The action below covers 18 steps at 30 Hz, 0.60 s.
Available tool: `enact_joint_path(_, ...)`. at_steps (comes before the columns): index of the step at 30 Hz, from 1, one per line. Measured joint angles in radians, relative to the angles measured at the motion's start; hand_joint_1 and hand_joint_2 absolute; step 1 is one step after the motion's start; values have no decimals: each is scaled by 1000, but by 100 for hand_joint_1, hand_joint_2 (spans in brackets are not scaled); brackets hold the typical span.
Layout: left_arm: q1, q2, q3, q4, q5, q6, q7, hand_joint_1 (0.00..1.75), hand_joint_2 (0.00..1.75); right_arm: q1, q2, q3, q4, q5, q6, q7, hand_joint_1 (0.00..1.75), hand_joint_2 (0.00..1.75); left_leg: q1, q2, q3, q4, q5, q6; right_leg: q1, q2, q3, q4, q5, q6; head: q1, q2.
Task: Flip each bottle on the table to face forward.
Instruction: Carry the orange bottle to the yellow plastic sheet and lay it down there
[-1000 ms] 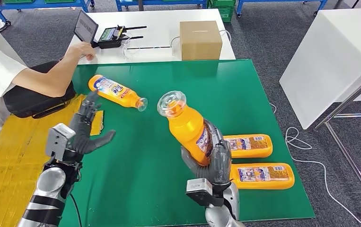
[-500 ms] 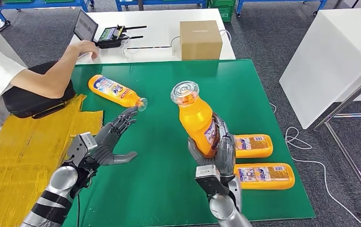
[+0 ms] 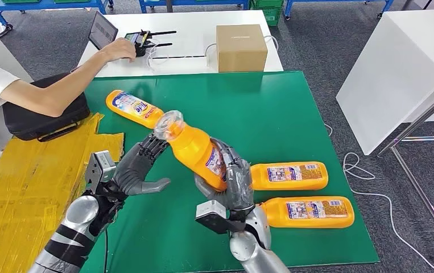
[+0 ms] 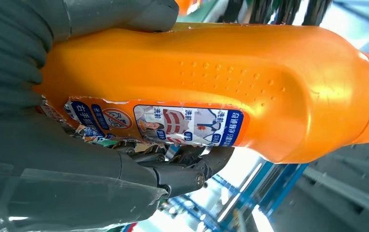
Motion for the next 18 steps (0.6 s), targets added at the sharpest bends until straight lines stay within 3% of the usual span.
enact_joint_path(7, -14, -4, -14, 6, 35, -10, 7, 0, 175, -39, 25, 90, 114, 40, -26, 8, 175, 175, 0, 0, 0, 0, 0, 0, 0, 0, 0, 0, 0, 0, 0, 0)
enact_joint_path(18, -16, -4, -22, 10, 41, -10, 8, 0, 175, -61, 34, 121, 170, 45, -30, 9, 175, 175, 0, 0, 0, 0, 0, 0, 0, 0, 0, 0, 0, 0, 0, 0)
